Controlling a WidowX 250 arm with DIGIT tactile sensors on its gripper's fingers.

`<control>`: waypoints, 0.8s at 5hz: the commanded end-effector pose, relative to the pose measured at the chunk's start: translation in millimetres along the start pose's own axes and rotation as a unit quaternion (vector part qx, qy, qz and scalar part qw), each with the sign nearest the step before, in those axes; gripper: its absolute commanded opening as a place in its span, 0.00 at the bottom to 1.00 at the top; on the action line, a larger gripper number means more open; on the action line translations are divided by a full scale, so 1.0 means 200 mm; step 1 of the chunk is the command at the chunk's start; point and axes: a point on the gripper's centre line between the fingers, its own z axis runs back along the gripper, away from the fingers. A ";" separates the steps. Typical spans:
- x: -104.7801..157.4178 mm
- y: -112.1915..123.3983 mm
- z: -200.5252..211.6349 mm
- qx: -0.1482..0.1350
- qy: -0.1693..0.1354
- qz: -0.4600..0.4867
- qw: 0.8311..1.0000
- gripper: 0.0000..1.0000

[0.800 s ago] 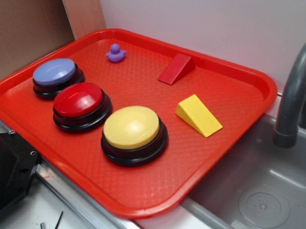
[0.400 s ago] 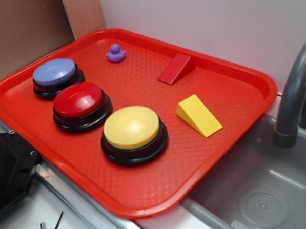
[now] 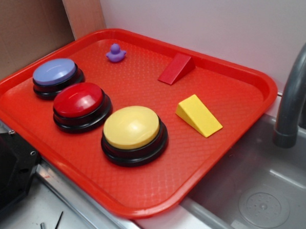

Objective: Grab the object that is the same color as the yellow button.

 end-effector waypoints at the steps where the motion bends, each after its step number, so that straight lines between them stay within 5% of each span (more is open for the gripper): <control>1: 0.09 -0.19 -0.09 -0.016 -0.026 0.178 0.983 1.00; 3: 0.26 -0.40 -0.32 -0.030 -0.016 0.335 0.942 1.00; 4: 0.35 -0.47 -0.45 -0.014 -0.016 0.377 0.926 1.00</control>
